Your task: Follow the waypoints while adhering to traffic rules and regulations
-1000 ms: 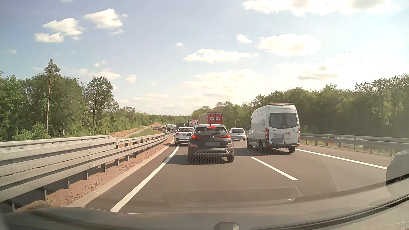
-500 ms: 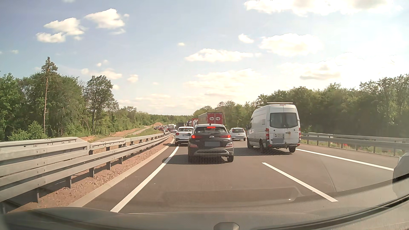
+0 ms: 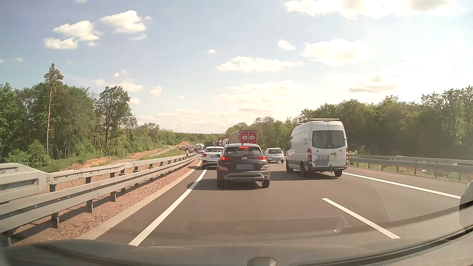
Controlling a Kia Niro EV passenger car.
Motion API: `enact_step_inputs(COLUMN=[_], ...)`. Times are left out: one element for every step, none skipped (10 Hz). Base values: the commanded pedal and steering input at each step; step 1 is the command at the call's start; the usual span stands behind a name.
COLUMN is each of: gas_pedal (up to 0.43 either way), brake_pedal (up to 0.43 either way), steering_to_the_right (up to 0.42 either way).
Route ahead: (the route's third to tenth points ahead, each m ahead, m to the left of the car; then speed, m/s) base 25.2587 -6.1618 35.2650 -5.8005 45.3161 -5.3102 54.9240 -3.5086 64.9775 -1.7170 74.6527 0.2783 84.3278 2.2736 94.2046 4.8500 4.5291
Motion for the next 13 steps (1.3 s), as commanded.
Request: enact_step_inputs(gas_pedal=[0.008, 0.0, 0.0, 0.0, 0.0, 0.0, 0.0, 0.0, 0.0, 0.0, 0.0, 0.0, 0.0], brake_pedal=[0.0, 0.0, 0.0, 0.0, 0.0, 0.0, 0.0, 0.0, 0.0, 0.0, 0.0, 0.0, 0.0], steering_to_the_right=[-0.013, -0.013, -0.013, -0.013, -0.013, -0.013, -0.014, -0.014, -0.014, -0.015, -0.015, -0.015, -0.015])
